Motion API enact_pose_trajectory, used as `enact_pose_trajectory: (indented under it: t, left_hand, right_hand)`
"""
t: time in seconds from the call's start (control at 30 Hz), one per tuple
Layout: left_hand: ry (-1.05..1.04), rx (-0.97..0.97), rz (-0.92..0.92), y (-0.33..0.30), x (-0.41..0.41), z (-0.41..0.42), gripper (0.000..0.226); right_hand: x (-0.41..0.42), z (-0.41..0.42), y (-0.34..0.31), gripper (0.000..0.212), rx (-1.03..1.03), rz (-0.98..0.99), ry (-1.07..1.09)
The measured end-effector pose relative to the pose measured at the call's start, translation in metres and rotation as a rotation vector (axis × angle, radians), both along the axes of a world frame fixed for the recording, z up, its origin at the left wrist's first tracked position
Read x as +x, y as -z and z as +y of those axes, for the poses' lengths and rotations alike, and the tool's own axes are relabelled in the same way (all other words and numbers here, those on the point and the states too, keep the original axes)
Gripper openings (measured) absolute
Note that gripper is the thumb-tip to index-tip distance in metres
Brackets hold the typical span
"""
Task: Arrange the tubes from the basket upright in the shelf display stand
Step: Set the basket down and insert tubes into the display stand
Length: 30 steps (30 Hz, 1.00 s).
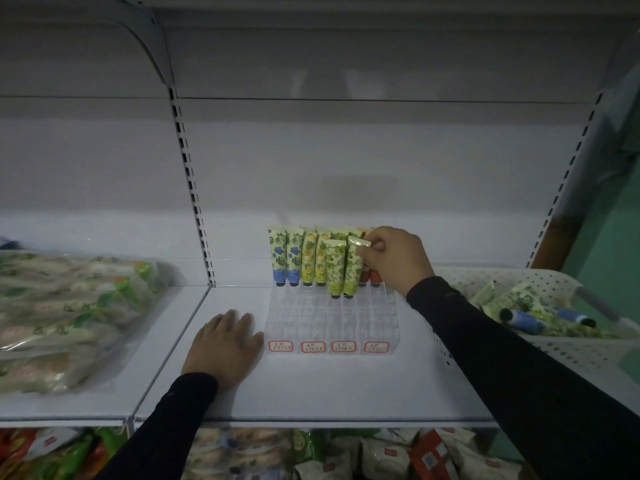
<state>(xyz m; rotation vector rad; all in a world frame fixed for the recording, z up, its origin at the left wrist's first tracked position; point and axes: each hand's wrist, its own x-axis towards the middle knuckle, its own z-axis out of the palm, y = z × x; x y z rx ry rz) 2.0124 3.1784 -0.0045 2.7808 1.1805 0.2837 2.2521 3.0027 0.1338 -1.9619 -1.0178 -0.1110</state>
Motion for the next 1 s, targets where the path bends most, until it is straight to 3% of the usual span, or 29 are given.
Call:
enact_pose_trajectory:
  t: [0.27, 0.73, 1.0]
  left_hand:
    - [0.037, 0.157, 0.042, -0.005, 0.003, -0.006, 0.081]
    - [-0.006, 0.106, 0.004, -0.012, 0.003, -0.013, 0.088]
    - [-0.002, 0.091, 0.000, -0.013, 0.003, -0.013, 0.087]
  right_hand:
    - [0.000, -0.001, -0.004, 0.025, -0.008, 0.002, -0.022]
    - [0.001, 0.000, -0.009, 0.011, -0.064, -0.067, -0.023]
    - [0.000, 0.006, -0.008, 0.016, -0.057, -0.057, -0.026]
